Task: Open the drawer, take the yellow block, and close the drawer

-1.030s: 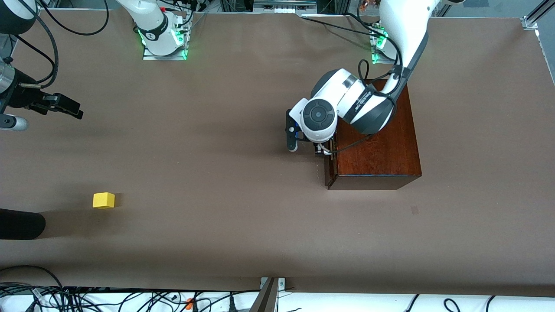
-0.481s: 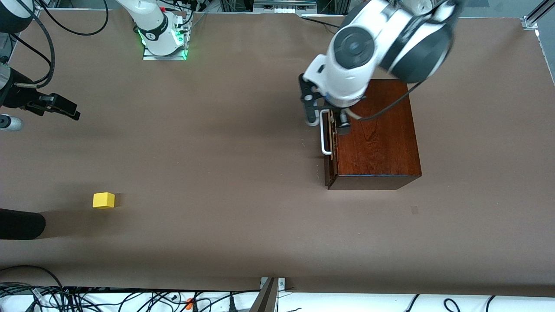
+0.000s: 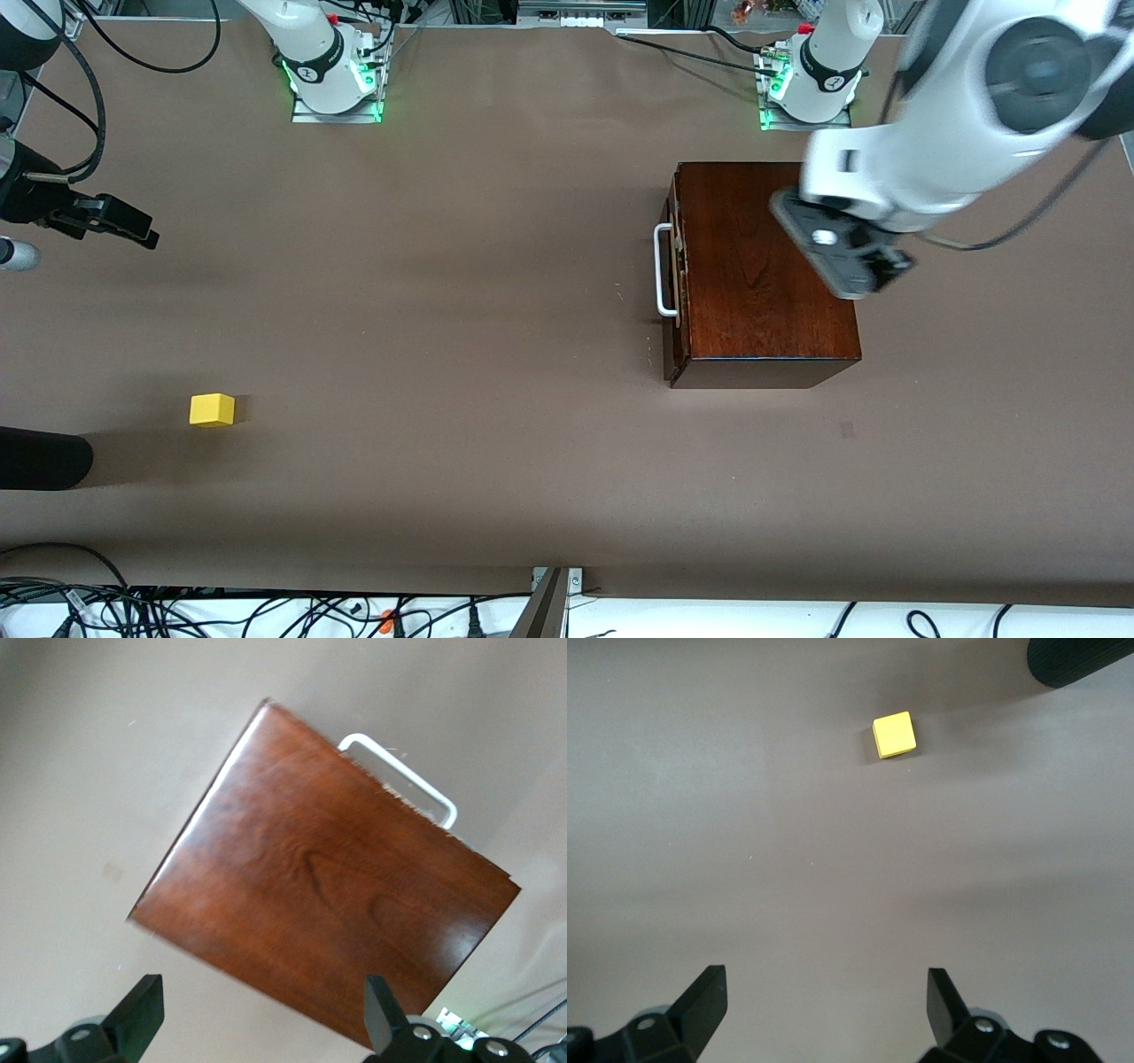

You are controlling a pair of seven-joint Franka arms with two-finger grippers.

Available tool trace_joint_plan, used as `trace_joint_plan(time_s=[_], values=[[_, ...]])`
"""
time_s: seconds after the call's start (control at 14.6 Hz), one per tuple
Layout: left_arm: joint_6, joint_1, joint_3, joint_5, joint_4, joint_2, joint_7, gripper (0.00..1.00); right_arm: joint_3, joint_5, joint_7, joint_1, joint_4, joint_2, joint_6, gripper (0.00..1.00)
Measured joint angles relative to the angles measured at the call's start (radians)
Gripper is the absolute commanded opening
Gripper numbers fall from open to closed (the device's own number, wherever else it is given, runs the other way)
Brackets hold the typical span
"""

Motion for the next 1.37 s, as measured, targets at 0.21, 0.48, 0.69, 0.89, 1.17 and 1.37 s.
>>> trace_joint_plan(time_s=[0.21,0.48,0.69,0.89,1.17,1.37], values=[[-0.014,0.019,0.051,0.0,-0.017,-0.048,-0.221,1.0,0.004,0.0,-0.008,0.0,0.0,0.001,0.0,1.0],[0.042,0.041,0.13,-0.014,-0.133,-0.142,-0.512,1.0,0.005,0.0,-0.017,0.0,0.001,0.001,0.0,1.0],[0.153,0.11,0.145,-0.054,-0.267,-0.234,-0.549,1.0,0.005,0.0,-0.019,0.0,0.002,0.001,0.0,1.0],[0.17,0.112,0.143,-0.057,-0.321,-0.275,-0.61,1.0,0.005,0.0,-0.019,0.0,0.006,0.001,0.0,1.0],[0.166,0.086,0.142,-0.057,-0.333,-0.28,-0.627,1.0,0.005,0.0,-0.019,0.0,0.008,0.001,0.0,1.0],[0.131,0.085,0.143,-0.057,-0.336,-0.279,-0.629,1.0,0.005,0.0,-0.019,0.0,0.008,0.001,0.0,1.0]])
